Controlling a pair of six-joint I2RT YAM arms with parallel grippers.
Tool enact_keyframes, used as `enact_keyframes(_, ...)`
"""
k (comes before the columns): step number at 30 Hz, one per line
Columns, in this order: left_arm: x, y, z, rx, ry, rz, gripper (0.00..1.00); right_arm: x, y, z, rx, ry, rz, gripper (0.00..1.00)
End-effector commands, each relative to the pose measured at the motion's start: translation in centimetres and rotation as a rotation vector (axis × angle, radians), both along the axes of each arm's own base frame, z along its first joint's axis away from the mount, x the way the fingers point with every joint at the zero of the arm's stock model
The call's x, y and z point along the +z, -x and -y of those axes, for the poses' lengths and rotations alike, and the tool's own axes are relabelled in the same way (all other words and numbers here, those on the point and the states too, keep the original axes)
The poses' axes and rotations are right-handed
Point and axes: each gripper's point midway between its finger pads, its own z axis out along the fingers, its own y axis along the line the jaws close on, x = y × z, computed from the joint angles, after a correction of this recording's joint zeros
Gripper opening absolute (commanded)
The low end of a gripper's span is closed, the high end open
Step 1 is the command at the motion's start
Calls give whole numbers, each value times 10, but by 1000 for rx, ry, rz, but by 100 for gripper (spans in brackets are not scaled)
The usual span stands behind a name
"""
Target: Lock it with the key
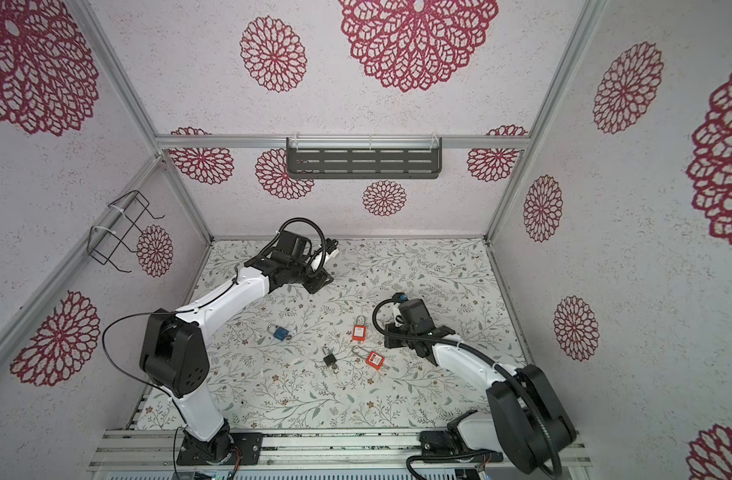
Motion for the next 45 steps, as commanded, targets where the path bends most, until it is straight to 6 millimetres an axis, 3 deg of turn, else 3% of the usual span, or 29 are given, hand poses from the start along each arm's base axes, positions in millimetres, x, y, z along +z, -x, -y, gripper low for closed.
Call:
enact_keyframes(1,-3,0,-23,126,-13,0,40,-6,-5,-1,-26,32,-57,0)
enact_keyframes(19,14,17,-79,352,52,48,42,-40,-15,-24,21,116,-215,0)
enact_keyframes(21,19,19,-82,357,64,64,42,-39,-17,-22,10,132,-210,7)
enact_keyframes(26,34,25,-85,363,102,125,51,-17,-26,-23,-4,138,-131,35)
enact_keyframes(30,37,30,-86,350,125,169,58,18,-35,-25,13,135,-12,50)
enact_keyframes(34,41,26,-90,405,181,211,68,50,-29,-16,32,184,81,55)
enact_keyframes(35,44,25,-92,424,200,219,76,56,-26,-12,31,194,101,56)
enact_keyframes(36,48,25,-92,424,230,229,95,61,-22,-7,27,206,121,57)
enact_keyframes(37,52,24,-93,445,262,241,98,64,-17,-1,21,215,137,57)
enact_keyframes(41,63,25,-92,451,389,255,97,69,7,11,15,241,178,57)
enact_keyframes(45,63,19,-88,464,472,176,97,59,39,8,88,282,191,58)
